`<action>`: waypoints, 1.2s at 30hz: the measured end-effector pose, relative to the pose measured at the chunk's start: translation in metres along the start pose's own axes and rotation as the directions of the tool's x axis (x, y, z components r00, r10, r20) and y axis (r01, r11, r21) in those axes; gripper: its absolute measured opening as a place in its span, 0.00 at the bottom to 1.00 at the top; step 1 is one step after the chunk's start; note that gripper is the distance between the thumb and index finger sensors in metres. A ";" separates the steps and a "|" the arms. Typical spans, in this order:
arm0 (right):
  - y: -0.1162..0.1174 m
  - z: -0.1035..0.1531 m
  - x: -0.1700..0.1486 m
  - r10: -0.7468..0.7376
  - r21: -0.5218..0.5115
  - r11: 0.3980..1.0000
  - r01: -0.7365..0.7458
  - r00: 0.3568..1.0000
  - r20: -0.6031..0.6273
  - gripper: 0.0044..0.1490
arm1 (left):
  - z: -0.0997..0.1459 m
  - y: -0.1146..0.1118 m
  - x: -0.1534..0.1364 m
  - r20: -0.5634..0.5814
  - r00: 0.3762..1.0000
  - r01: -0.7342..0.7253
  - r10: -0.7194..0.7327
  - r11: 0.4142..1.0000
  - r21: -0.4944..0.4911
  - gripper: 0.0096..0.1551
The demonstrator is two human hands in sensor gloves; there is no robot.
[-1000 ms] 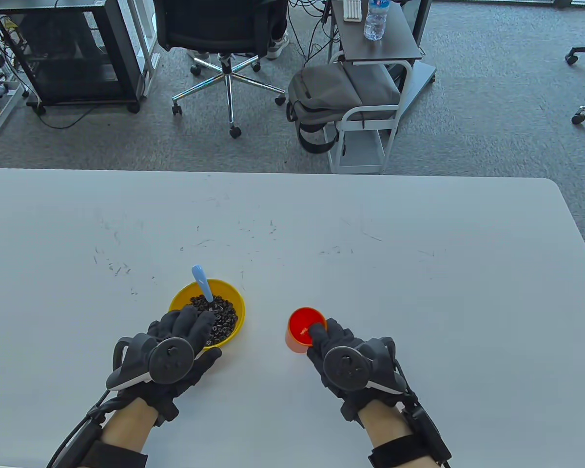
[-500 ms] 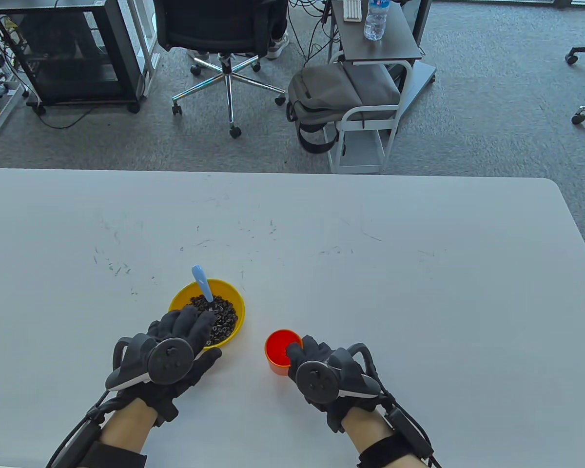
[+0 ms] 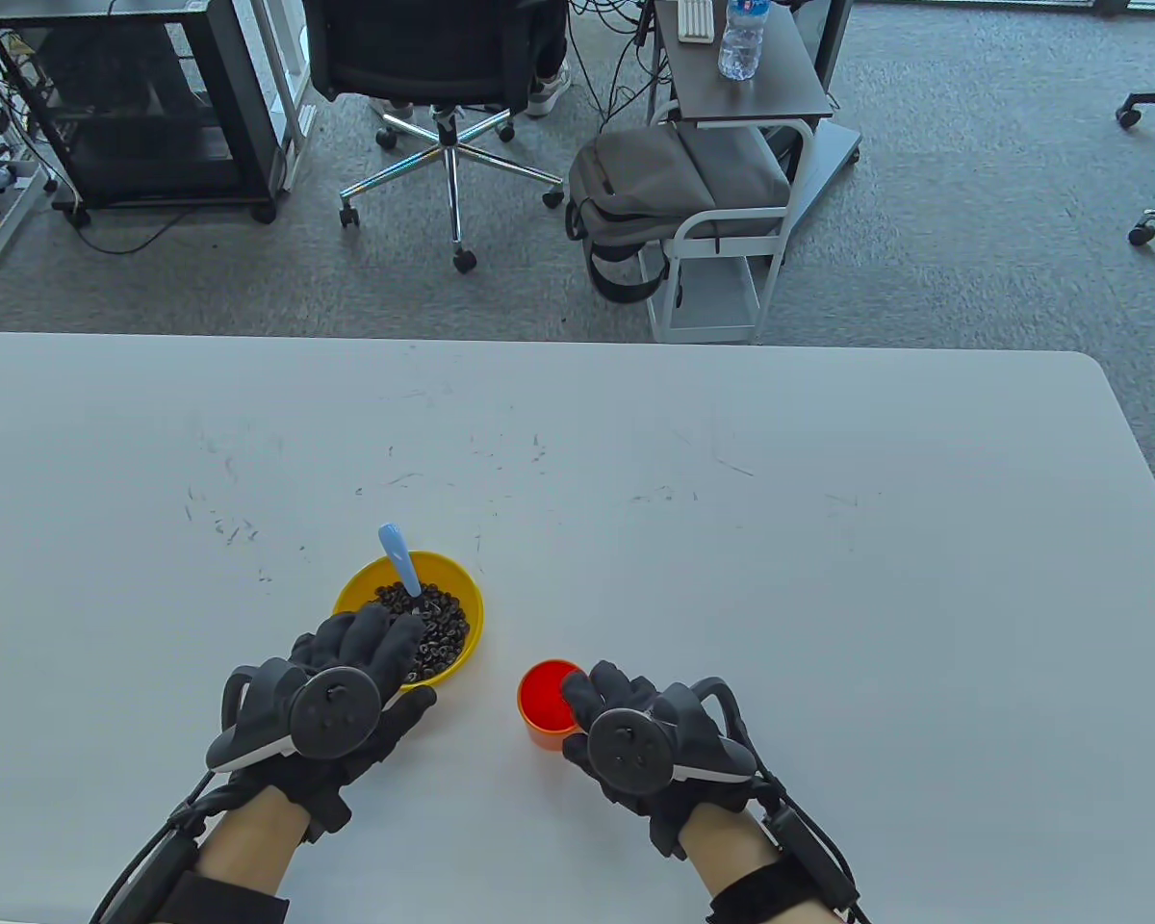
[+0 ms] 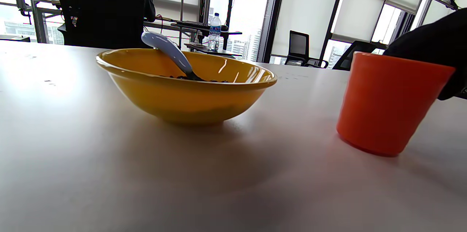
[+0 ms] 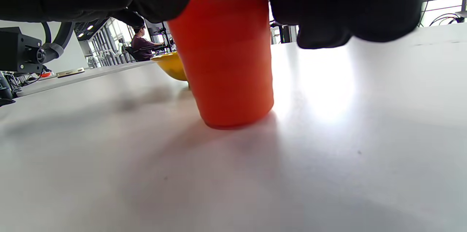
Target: Scoop coffee beans into a cup using a baby spoon
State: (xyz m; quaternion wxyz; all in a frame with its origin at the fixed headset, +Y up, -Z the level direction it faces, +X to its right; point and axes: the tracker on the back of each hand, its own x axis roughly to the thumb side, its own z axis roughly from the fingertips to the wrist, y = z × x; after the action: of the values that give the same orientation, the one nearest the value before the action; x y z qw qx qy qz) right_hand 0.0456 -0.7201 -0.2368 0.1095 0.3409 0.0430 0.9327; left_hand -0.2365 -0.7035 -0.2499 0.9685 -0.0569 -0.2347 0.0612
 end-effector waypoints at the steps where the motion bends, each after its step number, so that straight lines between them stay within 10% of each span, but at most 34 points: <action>1: -0.003 0.002 -0.001 0.000 -0.006 1.000 0.000 1.000 -0.004 0.43 | 0.000 0.000 0.000 0.000 1.000 -0.001 0.001 1.000 0.000 0.42; 16: -0.043 0.044 -0.054 0.064 -0.082 0.993 -0.087 0.966 -0.252 0.51 | 0.000 0.000 -0.002 -0.016 1.000 -0.024 0.024 1.000 -0.001 0.42; 36: -0.036 0.044 -0.071 0.067 0.052 0.997 -0.053 0.941 -0.332 0.56 | 0.006 0.003 -0.017 -0.071 0.993 -0.089 0.090 0.996 0.007 0.42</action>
State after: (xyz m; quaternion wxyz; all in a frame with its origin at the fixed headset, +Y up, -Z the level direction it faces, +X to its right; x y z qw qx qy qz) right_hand 0.1337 -0.7012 -0.2531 0.0650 0.1817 0.0702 0.9787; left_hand -0.2548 -0.7025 -0.2524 0.9726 -0.0674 -0.1973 0.1030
